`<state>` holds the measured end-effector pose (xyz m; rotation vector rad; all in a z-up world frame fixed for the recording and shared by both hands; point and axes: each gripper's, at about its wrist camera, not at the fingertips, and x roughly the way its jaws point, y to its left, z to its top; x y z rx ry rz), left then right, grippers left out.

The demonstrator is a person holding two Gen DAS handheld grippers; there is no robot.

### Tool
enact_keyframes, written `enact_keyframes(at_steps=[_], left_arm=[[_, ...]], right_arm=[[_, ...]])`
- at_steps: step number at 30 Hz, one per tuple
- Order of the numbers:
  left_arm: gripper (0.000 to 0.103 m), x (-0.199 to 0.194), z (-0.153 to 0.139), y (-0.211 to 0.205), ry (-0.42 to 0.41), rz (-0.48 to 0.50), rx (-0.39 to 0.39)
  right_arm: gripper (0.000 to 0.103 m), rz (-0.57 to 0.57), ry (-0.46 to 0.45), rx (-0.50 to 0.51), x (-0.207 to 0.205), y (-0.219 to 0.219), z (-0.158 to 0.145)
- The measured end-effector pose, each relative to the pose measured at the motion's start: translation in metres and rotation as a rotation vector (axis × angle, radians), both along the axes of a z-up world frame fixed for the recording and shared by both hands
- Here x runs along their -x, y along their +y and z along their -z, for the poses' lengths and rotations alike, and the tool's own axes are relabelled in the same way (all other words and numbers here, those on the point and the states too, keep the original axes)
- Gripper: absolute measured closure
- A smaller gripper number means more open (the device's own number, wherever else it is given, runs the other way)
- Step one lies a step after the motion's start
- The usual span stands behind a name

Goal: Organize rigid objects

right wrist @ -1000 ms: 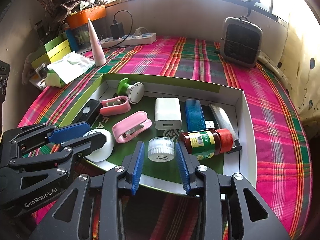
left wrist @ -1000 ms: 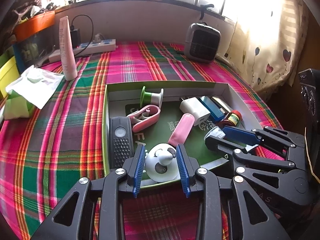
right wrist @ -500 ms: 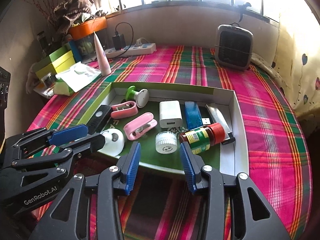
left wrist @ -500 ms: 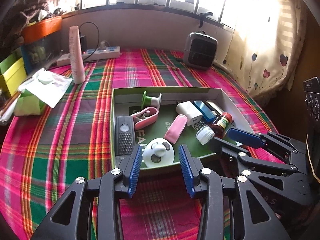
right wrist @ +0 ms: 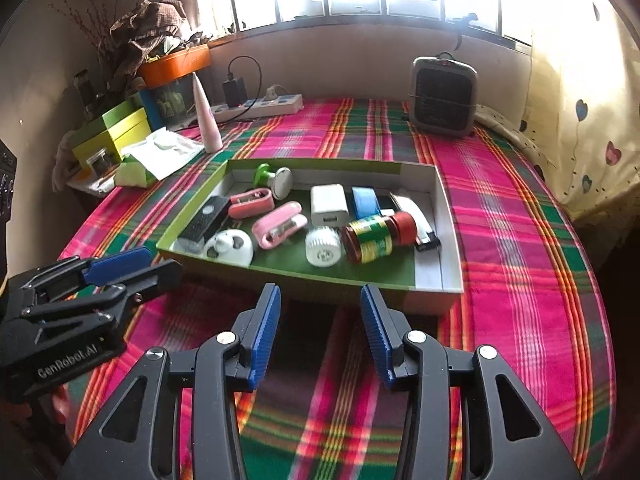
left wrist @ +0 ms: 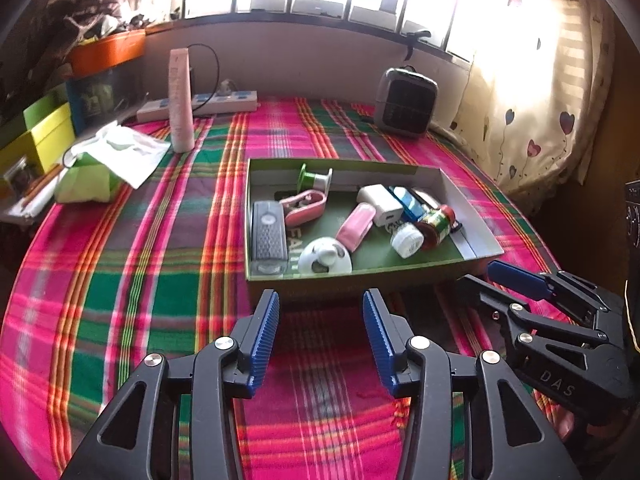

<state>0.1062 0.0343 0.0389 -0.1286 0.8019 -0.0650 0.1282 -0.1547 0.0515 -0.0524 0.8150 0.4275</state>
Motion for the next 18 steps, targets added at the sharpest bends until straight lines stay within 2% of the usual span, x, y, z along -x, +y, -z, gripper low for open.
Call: enact_keyframes(at_steps=[3, 18], left_arm=[[0.060, 0.006, 0.004, 0.000, 0.008, -0.006, -0.016], [0.060, 0.022, 0.026, 0.001, 0.060, -0.035, -0.039]], right_arm=[[0.053, 0.014, 0.009, 0.003, 0.006, -0.005, 0.005], [0.052, 0.075, 0.062, 0.052, 0.019, -0.021, 0.029]])
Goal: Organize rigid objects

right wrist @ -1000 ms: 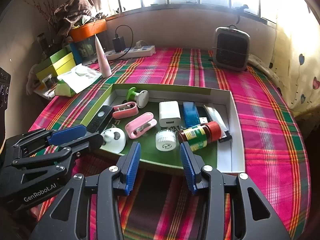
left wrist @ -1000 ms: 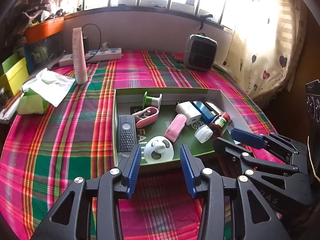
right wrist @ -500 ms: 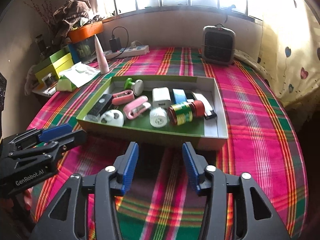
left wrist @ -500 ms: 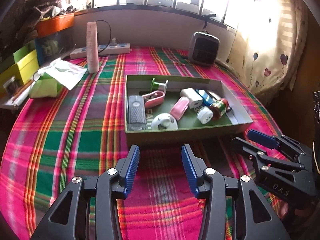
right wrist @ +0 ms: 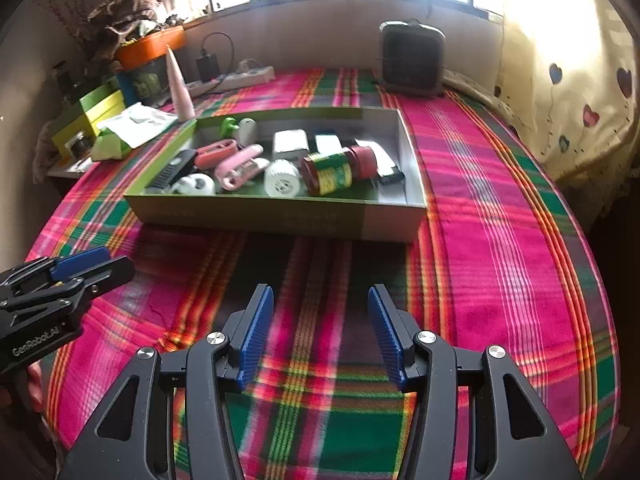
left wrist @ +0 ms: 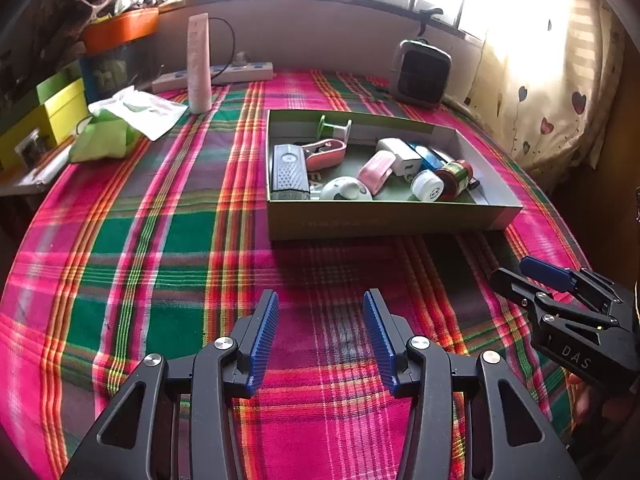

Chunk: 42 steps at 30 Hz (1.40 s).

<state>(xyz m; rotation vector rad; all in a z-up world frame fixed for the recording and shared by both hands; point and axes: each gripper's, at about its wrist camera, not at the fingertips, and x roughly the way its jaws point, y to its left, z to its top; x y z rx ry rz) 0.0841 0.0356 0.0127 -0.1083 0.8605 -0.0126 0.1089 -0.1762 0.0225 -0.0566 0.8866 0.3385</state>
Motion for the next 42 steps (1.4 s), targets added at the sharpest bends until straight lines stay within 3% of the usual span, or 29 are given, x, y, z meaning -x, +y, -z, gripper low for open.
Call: enact_keyframes(at_steps=[7, 20, 42], left_arm=[[0.059, -0.002, 0.009, -0.006, 0.021, 0.004, -0.015], [0.055, 0.000, 0.012, -0.024, -0.011, -0.029, -0.122], [0.054, -0.001, 0.012, -0.022, -0.010, -0.039, -0.113]], right_arm=[[0.049, 0.021, 0.012, 0.029, 0.000, -0.006, 0.005], [0.036, 0.062, 0.001, 0.057, 0.000, -0.014, 0.011], [0.034, 0.064, 0.000, 0.055, 0.000, -0.015, 0.011]])
